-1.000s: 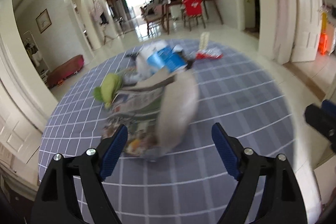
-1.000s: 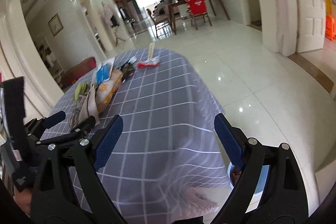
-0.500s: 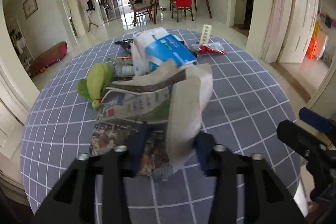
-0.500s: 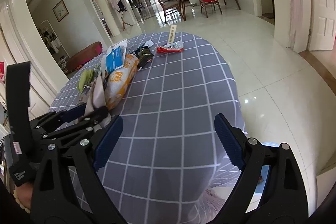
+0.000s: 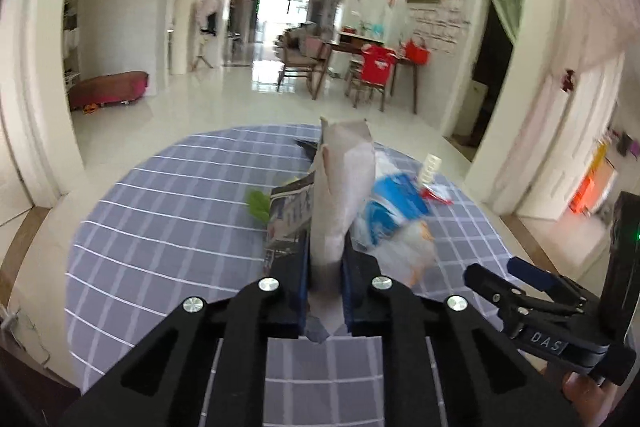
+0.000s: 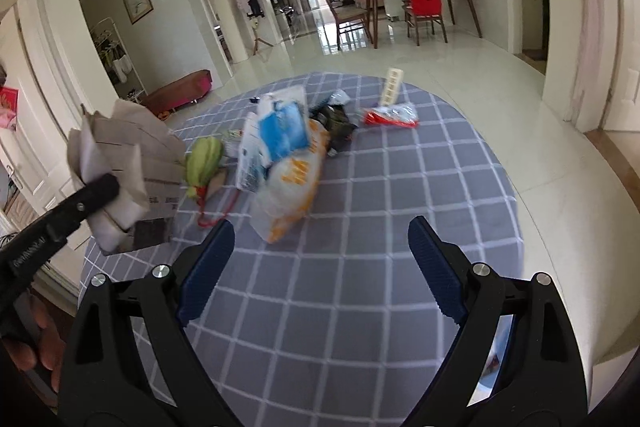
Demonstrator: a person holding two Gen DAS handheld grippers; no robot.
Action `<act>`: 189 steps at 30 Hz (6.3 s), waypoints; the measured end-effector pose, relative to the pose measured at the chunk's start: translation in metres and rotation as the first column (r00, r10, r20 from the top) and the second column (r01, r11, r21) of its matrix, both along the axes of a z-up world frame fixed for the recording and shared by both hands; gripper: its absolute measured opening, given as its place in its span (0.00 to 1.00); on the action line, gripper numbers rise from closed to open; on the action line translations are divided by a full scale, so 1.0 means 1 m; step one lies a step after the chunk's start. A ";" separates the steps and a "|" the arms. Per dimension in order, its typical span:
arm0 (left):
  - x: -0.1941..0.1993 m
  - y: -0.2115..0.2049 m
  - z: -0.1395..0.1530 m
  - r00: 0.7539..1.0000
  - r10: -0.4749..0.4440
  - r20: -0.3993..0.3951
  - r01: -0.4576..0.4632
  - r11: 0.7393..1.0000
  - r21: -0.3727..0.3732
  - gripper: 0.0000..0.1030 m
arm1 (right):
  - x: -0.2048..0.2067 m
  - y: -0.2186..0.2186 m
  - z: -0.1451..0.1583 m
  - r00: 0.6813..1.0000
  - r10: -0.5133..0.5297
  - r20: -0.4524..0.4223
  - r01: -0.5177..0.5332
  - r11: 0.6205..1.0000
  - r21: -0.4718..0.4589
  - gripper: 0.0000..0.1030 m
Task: Collect trash
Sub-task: 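Grasp the folded newspaper with the left tool while the right tool grasps the blue-white box, then carry newspaper and box over the blue bucket and open both tools, then move both tools back over the table toward the white plastic bag, then grasp the white plastic bag with the left tool while the right tool grasps the green sprig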
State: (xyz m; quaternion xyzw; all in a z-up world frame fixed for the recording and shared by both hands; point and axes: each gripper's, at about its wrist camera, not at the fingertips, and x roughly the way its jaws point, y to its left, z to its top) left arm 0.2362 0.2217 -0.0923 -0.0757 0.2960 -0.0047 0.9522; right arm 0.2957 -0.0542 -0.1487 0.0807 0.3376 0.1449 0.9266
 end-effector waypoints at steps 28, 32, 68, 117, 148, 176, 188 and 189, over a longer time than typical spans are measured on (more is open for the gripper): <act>0.044 0.033 -0.009 1.000 -0.015 0.002 0.015 0.999 -0.051 0.13 | 0.090 0.081 0.013 0.993 0.114 0.036 -0.105 0.975 -0.194 0.49; 0.031 0.030 0.003 1.000 -0.013 0.028 0.014 0.999 -0.044 0.13 | 0.068 0.071 0.035 0.988 0.141 0.068 -0.133 0.984 -0.118 0.49; -0.003 -0.407 -0.109 0.714 -0.661 -0.230 0.676 0.736 -0.015 0.14 | -0.154 -0.350 -0.081 0.839 -0.542 -0.055 0.544 0.833 0.099 0.49; 0.007 -0.374 -0.089 0.856 -0.482 -0.189 0.513 0.839 0.182 0.75 | -0.124 -0.332 -0.089 0.853 -0.514 -0.093 0.522 0.844 0.122 0.87; 0.130 -0.108 -0.070 0.943 -0.175 -0.282 0.199 0.978 0.057 0.54 | 0.039 -0.085 -0.016 0.992 -0.101 -0.071 0.104 0.994 0.042 0.87; 0.053 0.103 -0.033 0.992 0.078 -0.100 -0.080 0.997 -0.017 0.28 | 0.092 0.153 -0.018 0.965 0.228 -0.129 -0.236 0.971 -0.051 0.77; 0.052 0.082 -0.022 0.997 0.014 -0.074 -0.017 0.999 -0.037 0.28 | 0.090 0.119 0.000 0.961 0.260 -0.093 -0.257 0.965 0.048 0.10; 0.050 0.074 -0.016 0.998 -0.001 -0.063 -0.002 0.999 -0.043 0.28 | 0.085 0.108 0.010 0.964 0.256 -0.073 -0.251 0.965 0.068 0.10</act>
